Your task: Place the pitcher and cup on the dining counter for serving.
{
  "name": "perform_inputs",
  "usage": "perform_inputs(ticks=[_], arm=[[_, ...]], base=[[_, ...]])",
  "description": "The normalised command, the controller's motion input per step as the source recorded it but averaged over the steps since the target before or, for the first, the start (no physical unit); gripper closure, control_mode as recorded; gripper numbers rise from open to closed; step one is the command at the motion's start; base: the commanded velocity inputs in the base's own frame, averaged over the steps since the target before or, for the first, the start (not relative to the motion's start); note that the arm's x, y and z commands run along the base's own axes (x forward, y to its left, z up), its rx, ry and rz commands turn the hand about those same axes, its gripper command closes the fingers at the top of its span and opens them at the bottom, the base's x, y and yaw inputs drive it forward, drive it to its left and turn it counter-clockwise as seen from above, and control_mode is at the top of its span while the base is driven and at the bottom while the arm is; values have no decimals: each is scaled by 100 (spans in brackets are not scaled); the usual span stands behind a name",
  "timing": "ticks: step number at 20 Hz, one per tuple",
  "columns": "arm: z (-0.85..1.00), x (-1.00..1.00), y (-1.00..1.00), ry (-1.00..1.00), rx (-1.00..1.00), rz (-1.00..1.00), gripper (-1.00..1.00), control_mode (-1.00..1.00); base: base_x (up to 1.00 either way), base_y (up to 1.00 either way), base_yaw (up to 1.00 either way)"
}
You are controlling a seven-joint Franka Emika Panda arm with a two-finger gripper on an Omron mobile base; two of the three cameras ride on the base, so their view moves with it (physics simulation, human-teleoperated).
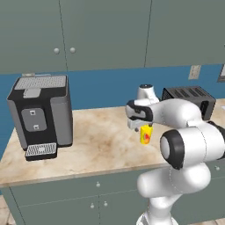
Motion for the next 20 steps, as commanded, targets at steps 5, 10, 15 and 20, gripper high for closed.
perform_inputs(ticks=[5, 10, 15, 20], arm=[[-33, 6, 1, 0, 0, -3, -100, -100], [-27, 9, 0, 0, 0, -2, -100, -100], [-31, 0, 1, 0, 0, 0, -100, -100], [-13, 0, 1, 0, 0, 0, 100, -100]], base=[[0, 0, 0], [0, 0, 0], [0, 0, 0], [0, 0, 0]])
